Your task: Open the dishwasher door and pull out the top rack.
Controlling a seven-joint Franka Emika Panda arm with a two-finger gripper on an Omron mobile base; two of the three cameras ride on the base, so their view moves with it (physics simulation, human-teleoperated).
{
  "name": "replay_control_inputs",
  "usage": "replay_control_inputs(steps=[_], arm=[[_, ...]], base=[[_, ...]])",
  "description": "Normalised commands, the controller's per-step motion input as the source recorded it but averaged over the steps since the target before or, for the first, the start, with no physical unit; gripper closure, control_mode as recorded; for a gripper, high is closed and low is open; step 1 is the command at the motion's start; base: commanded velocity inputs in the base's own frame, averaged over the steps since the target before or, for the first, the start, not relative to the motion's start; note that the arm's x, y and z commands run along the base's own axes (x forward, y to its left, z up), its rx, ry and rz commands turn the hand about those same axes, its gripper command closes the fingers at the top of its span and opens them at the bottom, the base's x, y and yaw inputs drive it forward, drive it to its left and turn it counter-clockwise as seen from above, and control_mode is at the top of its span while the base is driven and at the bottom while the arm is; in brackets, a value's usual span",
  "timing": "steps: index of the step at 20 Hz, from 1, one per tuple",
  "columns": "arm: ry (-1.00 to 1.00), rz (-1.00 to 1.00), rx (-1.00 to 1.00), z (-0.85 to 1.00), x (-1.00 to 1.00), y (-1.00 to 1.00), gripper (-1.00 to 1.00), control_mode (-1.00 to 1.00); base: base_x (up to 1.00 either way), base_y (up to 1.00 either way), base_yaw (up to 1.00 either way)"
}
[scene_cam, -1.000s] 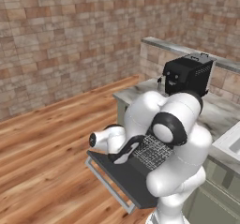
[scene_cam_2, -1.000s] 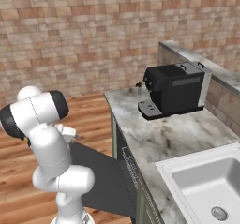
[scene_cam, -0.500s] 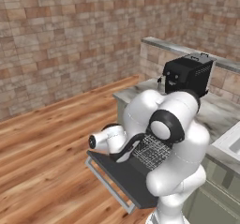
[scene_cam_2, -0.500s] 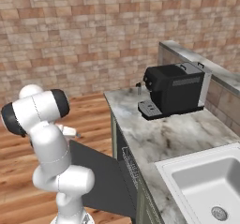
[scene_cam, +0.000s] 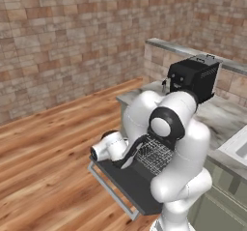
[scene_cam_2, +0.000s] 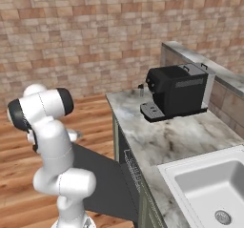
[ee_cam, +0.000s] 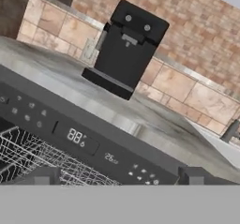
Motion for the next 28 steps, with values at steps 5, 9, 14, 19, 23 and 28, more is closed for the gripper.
replay_control_inputs(steps=[5, 9, 14, 19, 23, 28], arm=[[-0.17, -0.19, 0.13, -0.02, 0.20, -0.01, -1.00, -1.00], [-0.05, -0.15, 0.21, -0.02, 0.23, 0.00, -1.00, -1.00], [-0.01, -0.15, 0.21, -0.14, 0.17, -0.05, -1.00, -1.00], [0.14, -0.04, 0.03, -0.10, -0.05, -0.04, -1.00, -1.00], [0.29, 0.13, -0.11, 0.03, -0.48, -0.04, -1.00, -1.00], [0.33, 0.17, -0.14, 0.27, -0.53, -0.12, -1.00, -1.00]], base=[[0.00, 0.00, 0.00], [0.00, 0.00, 0.00], [0.00, 0.00, 0.00], [0.00, 0.00, 0.00], [0.00, 0.00, 0.00], [0.00, 0.00, 0.00]])
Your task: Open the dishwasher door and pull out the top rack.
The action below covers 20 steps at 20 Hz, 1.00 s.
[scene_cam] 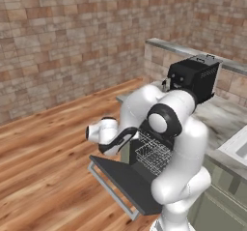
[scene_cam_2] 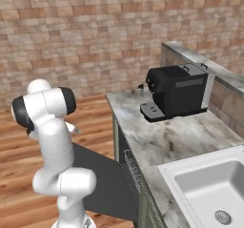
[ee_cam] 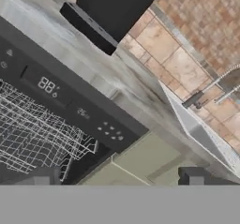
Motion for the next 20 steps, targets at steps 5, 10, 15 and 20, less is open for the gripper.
replay_control_inputs(steps=[5, 10, 15, 20], arm=[[0.37, 0.14, -0.13, 0.39, -0.24, -0.30, -1.00, -1.00], [0.46, 0.12, -0.09, 0.38, -0.01, -0.42, -1.00, -1.00], [0.53, 0.11, -0.08, 0.22, 0.00, -0.27, -1.00, -1.00], [0.49, 0.08, -0.09, 0.00, -0.11, -0.02, -1.00, -1.00]], base=[[0.00, 0.00, 0.00], [0.00, 0.00, 0.00], [0.00, 0.00, 0.00], [0.00, 0.00, 0.00]])
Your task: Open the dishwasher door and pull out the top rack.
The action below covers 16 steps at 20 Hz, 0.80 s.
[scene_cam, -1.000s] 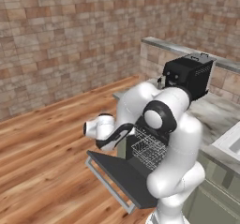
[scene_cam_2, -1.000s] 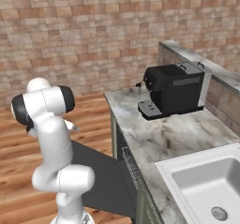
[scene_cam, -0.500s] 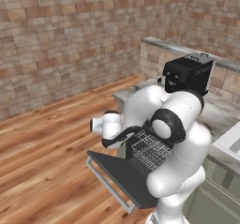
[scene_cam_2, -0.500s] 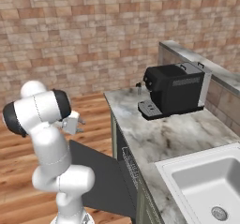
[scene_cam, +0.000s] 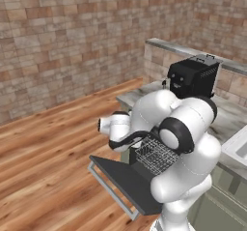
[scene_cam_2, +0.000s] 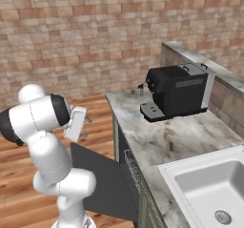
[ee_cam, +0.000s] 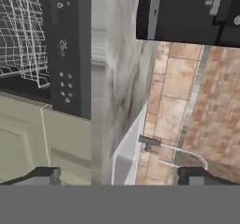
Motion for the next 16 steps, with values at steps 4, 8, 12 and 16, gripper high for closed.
replay_control_inputs(steps=[4, 8, 12, 16], arm=[[0.44, 0.04, -0.09, -0.05, -0.26, 0.00, -1.00, -1.00], [0.43, 0.04, -0.08, -0.13, -0.20, 0.00, -1.00, -1.00], [0.38, 0.12, -0.05, -0.11, -0.03, 0.00, -1.00, -1.00], [0.20, 0.25, 0.00, -0.22, -0.01, 0.00, -1.00, -1.00]], base=[[0.00, 0.00, 0.00], [0.00, 0.00, 0.00], [0.00, 0.00, 0.00], [0.00, 0.00, 0.00]])
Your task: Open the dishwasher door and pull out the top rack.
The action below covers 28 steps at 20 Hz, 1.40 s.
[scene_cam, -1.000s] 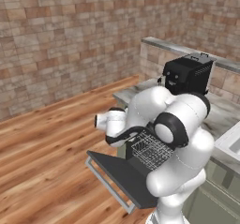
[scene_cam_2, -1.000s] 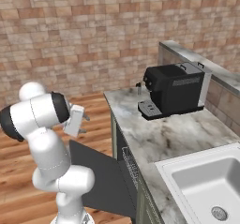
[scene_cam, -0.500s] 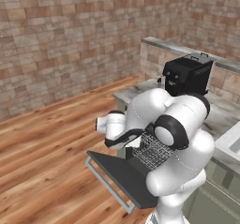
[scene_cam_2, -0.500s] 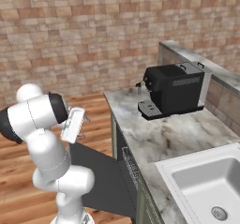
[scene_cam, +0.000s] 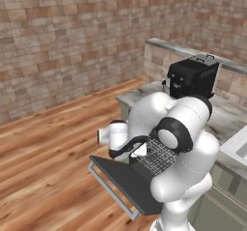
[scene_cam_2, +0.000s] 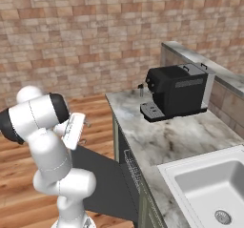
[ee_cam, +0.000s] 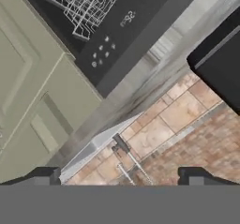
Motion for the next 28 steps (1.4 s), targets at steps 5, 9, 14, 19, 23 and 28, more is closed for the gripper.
replay_control_inputs(steps=[5, 9, 14, 19, 23, 28], arm=[[0.06, 0.32, 0.09, -0.46, 0.00, 0.00, -1.00, -1.00], [0.13, 0.30, 0.12, -0.59, 0.00, -0.01, -1.00, -1.00], [0.22, 0.21, 0.13, -0.32, 0.10, -0.06, -1.00, -1.00], [0.30, 0.11, 0.07, -0.11, 0.20, -0.04, -1.00, -1.00], [0.32, 0.02, 0.00, 0.00, 0.24, 0.00, -1.00, -1.00], [0.29, 0.00, -0.04, 0.00, 0.25, 0.00, -1.00, -1.00]], base=[[0.00, 0.00, 0.00], [0.00, 0.00, 0.00], [0.00, 0.00, 0.00], [0.00, 0.00, 0.00], [0.00, 0.00, 0.00], [0.00, 0.00, 0.00]])
